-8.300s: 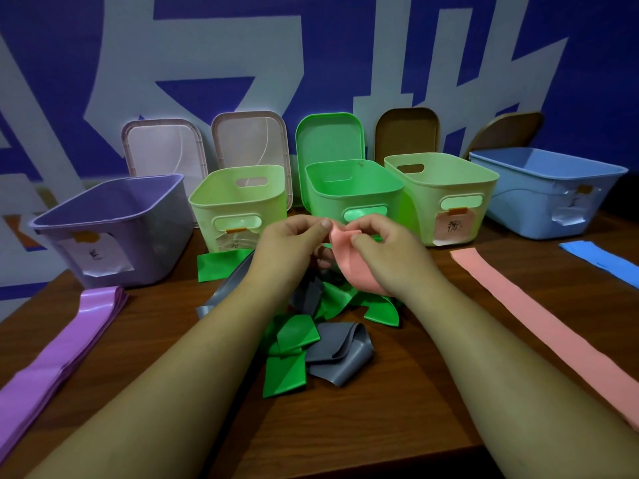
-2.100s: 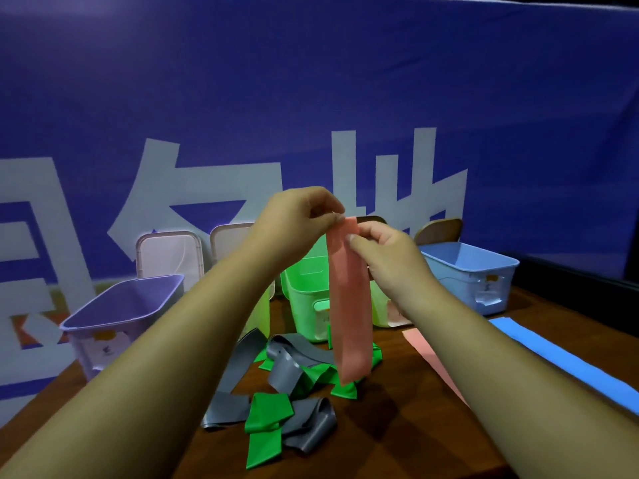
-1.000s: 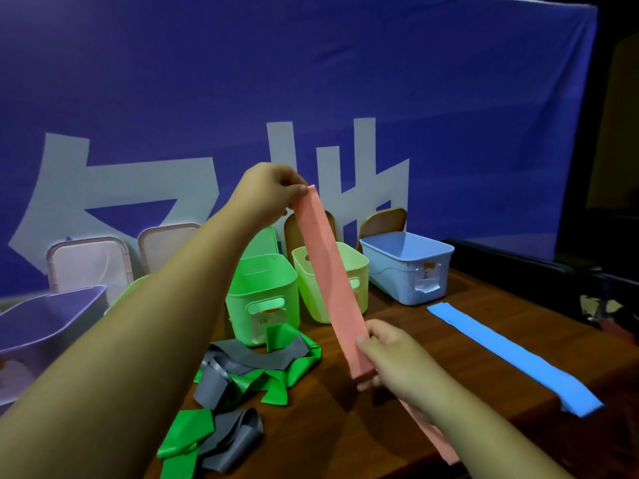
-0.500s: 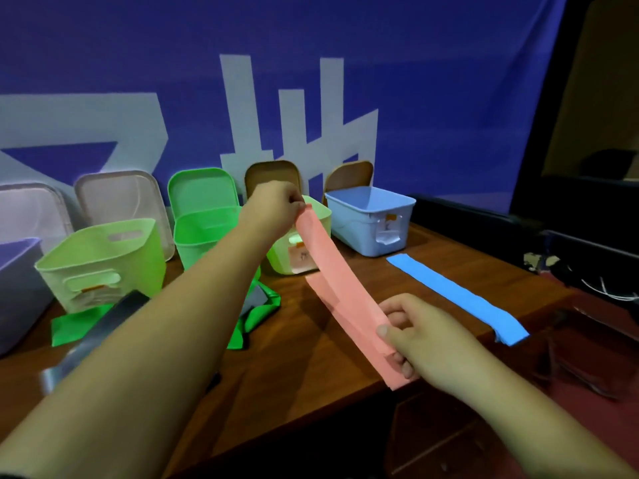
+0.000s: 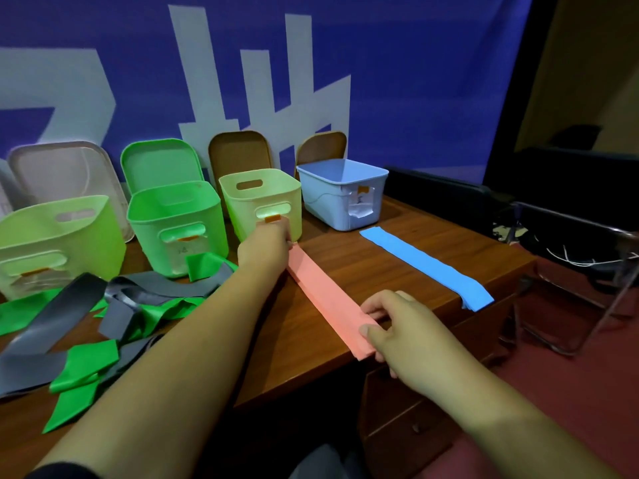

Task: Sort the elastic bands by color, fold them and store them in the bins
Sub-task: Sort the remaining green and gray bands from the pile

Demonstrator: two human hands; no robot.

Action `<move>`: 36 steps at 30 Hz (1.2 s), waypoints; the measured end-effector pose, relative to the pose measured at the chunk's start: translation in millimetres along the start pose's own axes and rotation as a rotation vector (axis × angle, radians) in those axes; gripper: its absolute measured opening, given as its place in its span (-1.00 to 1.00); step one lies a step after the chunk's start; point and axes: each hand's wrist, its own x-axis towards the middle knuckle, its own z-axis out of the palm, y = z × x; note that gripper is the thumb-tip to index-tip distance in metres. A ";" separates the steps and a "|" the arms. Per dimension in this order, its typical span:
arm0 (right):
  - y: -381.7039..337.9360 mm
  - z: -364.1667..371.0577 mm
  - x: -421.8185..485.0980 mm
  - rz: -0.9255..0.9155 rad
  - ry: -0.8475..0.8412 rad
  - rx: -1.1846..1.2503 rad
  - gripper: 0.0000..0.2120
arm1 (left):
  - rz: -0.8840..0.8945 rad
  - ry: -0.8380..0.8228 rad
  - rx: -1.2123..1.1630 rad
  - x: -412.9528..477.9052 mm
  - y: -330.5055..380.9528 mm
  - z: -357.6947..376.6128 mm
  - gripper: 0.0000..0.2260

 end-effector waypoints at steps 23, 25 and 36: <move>0.1 9.7 4.7 0.001 -0.001 -0.062 -0.81 | -0.009 -0.002 0.088 6.4 -3.8 25.8 -0.87; 0.5 8.7 4.6 -0.012 -0.004 -0.074 -0.82 | -0.004 -0.010 0.099 6.0 -2.9 24.3 -0.86; -7.9 -3.8 10.6 -0.015 0.070 -0.137 -0.87 | 0.049 0.024 0.093 -10.7 3.9 6.9 -0.56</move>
